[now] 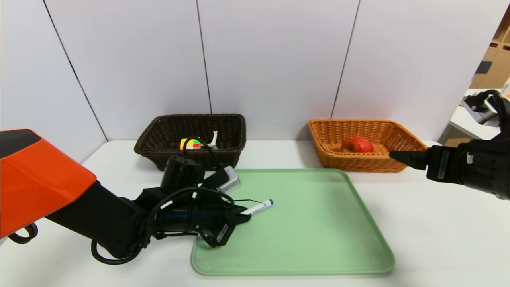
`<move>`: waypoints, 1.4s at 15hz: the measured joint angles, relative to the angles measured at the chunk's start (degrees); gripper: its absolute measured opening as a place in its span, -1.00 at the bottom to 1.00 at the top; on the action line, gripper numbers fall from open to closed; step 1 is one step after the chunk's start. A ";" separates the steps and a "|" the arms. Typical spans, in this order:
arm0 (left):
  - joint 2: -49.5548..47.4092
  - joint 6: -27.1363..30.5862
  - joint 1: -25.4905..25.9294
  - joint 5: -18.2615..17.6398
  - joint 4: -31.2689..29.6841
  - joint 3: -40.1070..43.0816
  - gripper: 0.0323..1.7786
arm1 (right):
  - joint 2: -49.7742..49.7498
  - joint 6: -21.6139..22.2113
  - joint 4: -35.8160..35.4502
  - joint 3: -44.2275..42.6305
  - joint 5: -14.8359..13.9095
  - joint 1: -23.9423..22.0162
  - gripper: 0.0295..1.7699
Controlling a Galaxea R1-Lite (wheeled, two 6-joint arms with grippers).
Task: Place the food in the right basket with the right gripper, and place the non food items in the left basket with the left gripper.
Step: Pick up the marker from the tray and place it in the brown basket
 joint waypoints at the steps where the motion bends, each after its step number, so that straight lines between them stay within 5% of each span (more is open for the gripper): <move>1: -0.02 0.02 0.02 0.00 -0.02 0.02 -0.76 | 0.00 0.02 -0.01 0.00 0.05 -0.05 0.92; 13: -5.23 -3.25 -1.63 1.97 3.64 -4.13 -0.76 | 0.05 0.06 -0.01 0.52 0.63 -0.52 0.92; 21: -9.40 -6.25 -3.08 8.27 11.34 -14.52 -0.76 | 0.20 4.77 0.16 -0.84 0.38 -0.60 0.92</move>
